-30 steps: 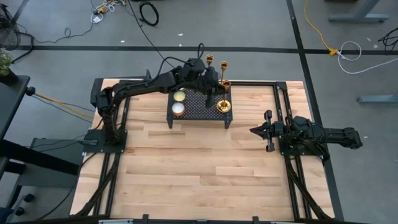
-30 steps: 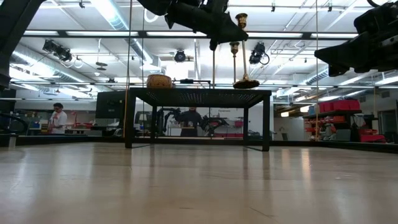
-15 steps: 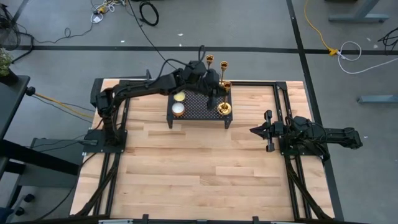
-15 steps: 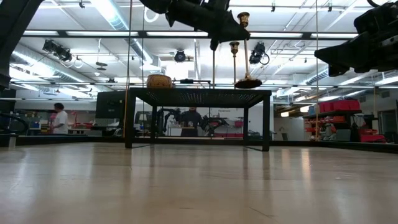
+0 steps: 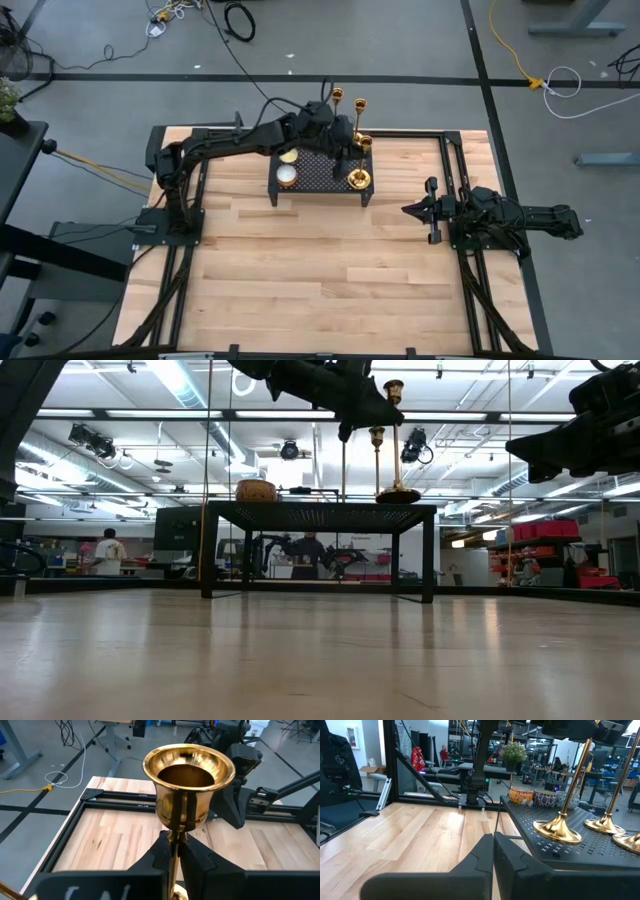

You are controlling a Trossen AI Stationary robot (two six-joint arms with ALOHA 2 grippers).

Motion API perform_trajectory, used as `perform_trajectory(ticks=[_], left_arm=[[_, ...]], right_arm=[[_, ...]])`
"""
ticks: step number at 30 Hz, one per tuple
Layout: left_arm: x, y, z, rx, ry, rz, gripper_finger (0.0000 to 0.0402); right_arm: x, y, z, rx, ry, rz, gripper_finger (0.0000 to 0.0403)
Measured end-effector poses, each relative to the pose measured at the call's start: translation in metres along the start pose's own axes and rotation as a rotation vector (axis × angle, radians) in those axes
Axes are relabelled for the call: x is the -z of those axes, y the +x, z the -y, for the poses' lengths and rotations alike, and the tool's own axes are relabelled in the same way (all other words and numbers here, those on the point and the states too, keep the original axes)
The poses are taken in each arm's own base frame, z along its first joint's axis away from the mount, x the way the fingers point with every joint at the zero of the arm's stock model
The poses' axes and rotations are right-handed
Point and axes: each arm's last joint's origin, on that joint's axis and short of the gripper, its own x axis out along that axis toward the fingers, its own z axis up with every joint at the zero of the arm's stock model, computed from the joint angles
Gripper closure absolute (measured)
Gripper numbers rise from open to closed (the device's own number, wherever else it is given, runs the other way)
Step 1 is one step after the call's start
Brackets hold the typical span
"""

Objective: Pick & Place candle stick holders
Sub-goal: Adjust the candle holders on the shelf

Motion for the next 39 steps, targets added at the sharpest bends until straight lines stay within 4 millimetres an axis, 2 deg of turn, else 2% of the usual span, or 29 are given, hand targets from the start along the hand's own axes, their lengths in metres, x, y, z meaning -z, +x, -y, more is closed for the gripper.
perform_trajectory(ticks=[5, 12, 39], left_arm=[[0.000, 0.000, 0.000, -0.001, 0.000, -0.001, 0.0372], [0.009, 0.011, 0.000, 0.014, -0.008, -0.023, 0.0373], [0.010, 0.011, 0.000, 0.001, -0.028, -0.028, 0.0371]], right_arm=[[0.000, 0.000, 0.000, 0.000, 0.000, 0.000, 0.0389], [0.000, 0.000, 0.000, 0.000, 0.000, 0.000, 0.0389], [0.000, 0.000, 0.000, 0.000, 0.000, 0.000, 0.0389]])
